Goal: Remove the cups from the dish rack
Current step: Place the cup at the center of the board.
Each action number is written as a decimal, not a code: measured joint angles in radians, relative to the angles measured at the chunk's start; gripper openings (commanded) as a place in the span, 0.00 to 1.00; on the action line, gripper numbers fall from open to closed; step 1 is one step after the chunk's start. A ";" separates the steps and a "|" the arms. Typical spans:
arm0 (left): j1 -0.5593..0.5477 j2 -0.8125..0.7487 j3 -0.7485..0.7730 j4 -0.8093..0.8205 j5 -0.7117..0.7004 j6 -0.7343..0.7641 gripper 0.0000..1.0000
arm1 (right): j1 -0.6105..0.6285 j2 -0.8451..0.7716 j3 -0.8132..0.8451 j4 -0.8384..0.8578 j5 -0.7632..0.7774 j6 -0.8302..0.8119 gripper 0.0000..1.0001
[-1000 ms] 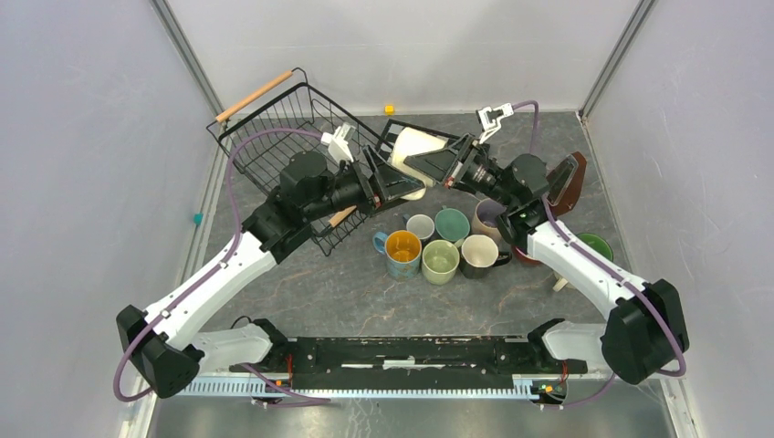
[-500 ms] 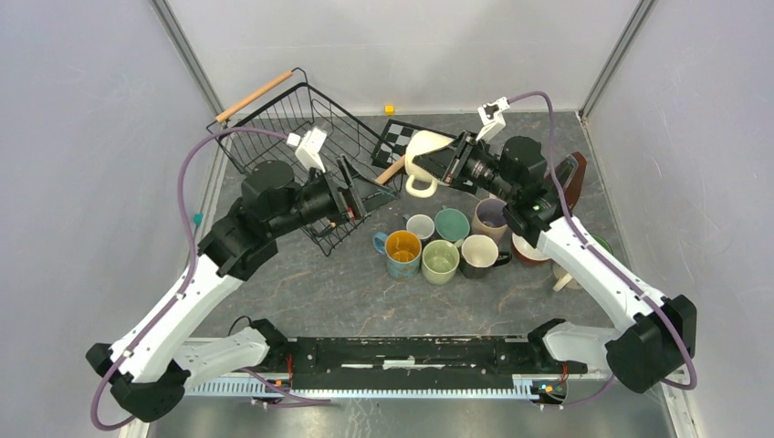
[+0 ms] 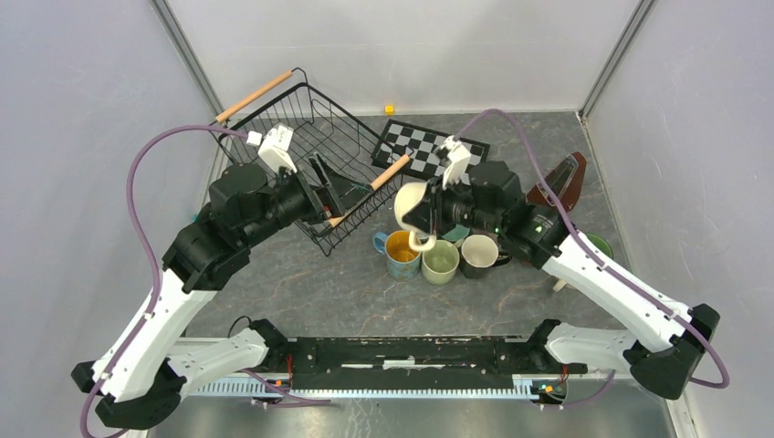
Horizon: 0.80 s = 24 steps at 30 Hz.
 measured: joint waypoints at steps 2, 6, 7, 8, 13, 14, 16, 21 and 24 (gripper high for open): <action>0.000 0.000 0.000 -0.011 -0.022 0.000 1.00 | 0.056 0.000 0.002 -0.043 0.018 -0.024 0.00; 0.000 -0.004 0.004 -0.037 -0.065 0.000 1.00 | 0.192 0.011 0.016 -0.124 0.062 -0.072 0.00; 0.000 -0.005 0.008 -0.047 -0.077 0.000 1.00 | 0.224 0.020 0.021 -0.136 0.069 -0.080 0.00; 0.000 -0.008 0.011 -0.052 -0.093 0.000 1.00 | 0.264 0.033 0.029 -0.146 0.085 -0.090 0.00; 0.000 -0.041 0.038 -0.066 -0.161 -0.001 1.00 | 0.410 0.131 0.050 -0.161 0.119 -0.126 0.00; 0.000 -0.051 0.050 -0.068 -0.180 -0.001 1.00 | 0.431 0.160 0.053 -0.161 0.121 -0.132 0.00; 0.000 -0.066 0.071 -0.069 -0.205 -0.001 1.00 | 0.461 0.207 0.055 -0.161 0.125 -0.145 0.00; 0.000 -0.095 0.129 -0.070 -0.256 -0.001 1.00 | 0.499 0.334 0.064 -0.167 0.132 -0.177 0.00; 0.000 -0.109 0.160 -0.070 -0.275 0.000 1.00 | 0.509 0.399 0.089 -0.178 0.135 -0.198 0.00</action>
